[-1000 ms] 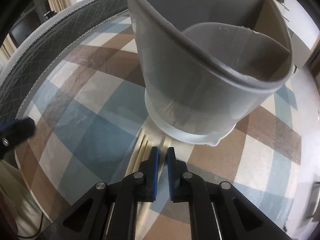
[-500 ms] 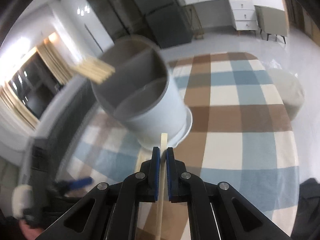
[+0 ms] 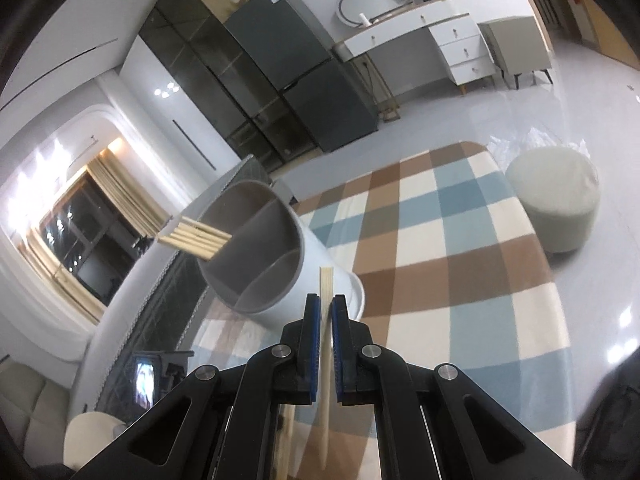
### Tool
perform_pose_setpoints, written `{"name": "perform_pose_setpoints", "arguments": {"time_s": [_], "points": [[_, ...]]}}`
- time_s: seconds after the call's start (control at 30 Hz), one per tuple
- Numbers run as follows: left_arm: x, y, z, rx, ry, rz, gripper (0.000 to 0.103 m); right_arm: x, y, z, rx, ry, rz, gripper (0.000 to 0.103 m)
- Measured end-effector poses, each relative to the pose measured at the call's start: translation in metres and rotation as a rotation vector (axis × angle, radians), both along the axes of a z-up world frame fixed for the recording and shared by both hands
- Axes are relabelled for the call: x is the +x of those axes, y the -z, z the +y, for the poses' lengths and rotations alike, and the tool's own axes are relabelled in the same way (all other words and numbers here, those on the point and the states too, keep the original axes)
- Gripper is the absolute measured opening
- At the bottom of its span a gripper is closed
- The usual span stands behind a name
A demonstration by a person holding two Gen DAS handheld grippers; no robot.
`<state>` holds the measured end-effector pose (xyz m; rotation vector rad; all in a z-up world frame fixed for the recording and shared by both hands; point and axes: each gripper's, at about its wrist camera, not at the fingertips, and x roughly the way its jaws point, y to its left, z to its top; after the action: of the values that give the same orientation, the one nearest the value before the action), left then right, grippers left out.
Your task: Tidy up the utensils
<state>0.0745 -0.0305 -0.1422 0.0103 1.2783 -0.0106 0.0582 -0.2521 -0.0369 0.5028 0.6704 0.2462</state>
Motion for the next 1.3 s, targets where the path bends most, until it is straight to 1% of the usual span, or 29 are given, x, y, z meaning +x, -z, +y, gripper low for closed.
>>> {"name": "perform_pose_setpoints", "arguments": {"time_s": [0.1, 0.17, 0.2, 0.27, 0.3, 0.33, 0.43, 0.5, 0.57, 0.63, 0.73, 0.8, 0.87, 0.93, 0.97, 1.0, 1.03, 1.1, 1.13, 1.17, 1.23, 1.3], "points": [[0.01, -0.003, -0.005, 0.002, 0.01, -0.012, 0.072, 0.002, 0.0, -0.002, -0.006, 0.0, -0.011, 0.005], [0.017, -0.005, -0.009, 0.007, 0.02, -0.022, 0.06, 0.003, 0.0, -0.004, -0.008, -0.004, -0.011, 0.005], [0.021, -0.006, -0.013, 0.005, 0.029, -0.027, 0.056, 0.003, 0.001, -0.006, -0.009, -0.002, -0.013, 0.005], [0.027, -0.007, -0.02, 0.006, 0.054, -0.029, 0.039, 0.004, 0.002, -0.008, -0.006, -0.002, -0.012, 0.0], [0.03, -0.008, -0.026, 0.01, 0.076, -0.028, 0.035, 0.005, 0.003, -0.01, -0.004, -0.002, -0.009, 0.0], [0.033, -0.008, -0.032, 0.022, 0.101, -0.025, 0.028, 0.005, 0.003, -0.011, 0.001, -0.001, -0.005, 0.0], [0.039, -0.009, -0.048, 0.046, 0.179, 0.019, 0.002, 0.006, 0.005, -0.013, 0.009, -0.006, 0.007, 0.0], [0.041, -0.008, -0.05, 0.068, 0.189, 0.017, 0.002, 0.007, 0.006, -0.011, 0.007, -0.017, 0.012, 0.0], [0.045, -0.009, -0.046, 0.025, 0.163, 0.019, 0.001, 0.006, 0.004, -0.009, 0.01, -0.026, 0.012, 0.0], [0.042, -0.013, -0.038, 0.009, 0.14, 0.003, 0.001, 0.006, 0.005, -0.009, 0.005, -0.025, 0.018, 0.0], [0.028, -0.027, -0.021, -0.033, 0.1, -0.054, 0.001, 0.007, 0.009, -0.013, 0.008, -0.016, 0.043, 0.0], [0.014, -0.037, -0.013, -0.058, 0.078, -0.099, 0.001, 0.01, 0.015, -0.015, 0.01, -0.016, 0.083, 0.0], [0.003, -0.047, -0.003, -0.085, 0.069, -0.145, 0.001, 0.015, 0.022, -0.016, 0.011, -0.03, 0.138, 0.003], [-0.007, -0.058, 0.007, -0.124, 0.063, -0.193, 0.001, 0.02, 0.032, -0.014, -0.026, -0.048, 0.208, 0.003], [-0.008, -0.061, 0.008, -0.141, 0.061, -0.206, 0.001, 0.023, 0.035, -0.012, -0.04, -0.079, 0.232, 0.003], [-0.01, -0.064, 0.011, -0.158, 0.054, -0.218, 0.001, 0.025, 0.037, -0.008, -0.059, -0.121, 0.254, 0.003], [-0.013, -0.066, 0.017, -0.186, 0.049, -0.224, 0.001, 0.028, 0.038, -0.001, -0.099, -0.177, 0.276, 0.003], [-0.011, -0.066, 0.022, -0.236, 0.043, -0.229, 0.001, 0.029, 0.037, 0.015, -0.209, -0.3, 0.283, 0.006], [-0.005, -0.065, 0.025, -0.248, 0.045, -0.231, 0.001, 0.028, 0.037, 0.027, -0.288, -0.41, 0.29, 0.01], [0.001, -0.067, 0.024, -0.258, 0.047, -0.23, 0.001, 0.026, 0.038, 0.035, -0.352, -0.483, 0.292, 0.014], [0.009, -0.069, 0.024, -0.285, 0.056, -0.23, 0.001, 0.02, 0.042, 0.056, -0.509, -0.678, 0.294, 0.018], [0.017, -0.068, 0.03, -0.291, 0.068, -0.241, 0.001, 0.012, 0.051, 0.072, -0.646, -0.829, 0.305, 0.019]]}}
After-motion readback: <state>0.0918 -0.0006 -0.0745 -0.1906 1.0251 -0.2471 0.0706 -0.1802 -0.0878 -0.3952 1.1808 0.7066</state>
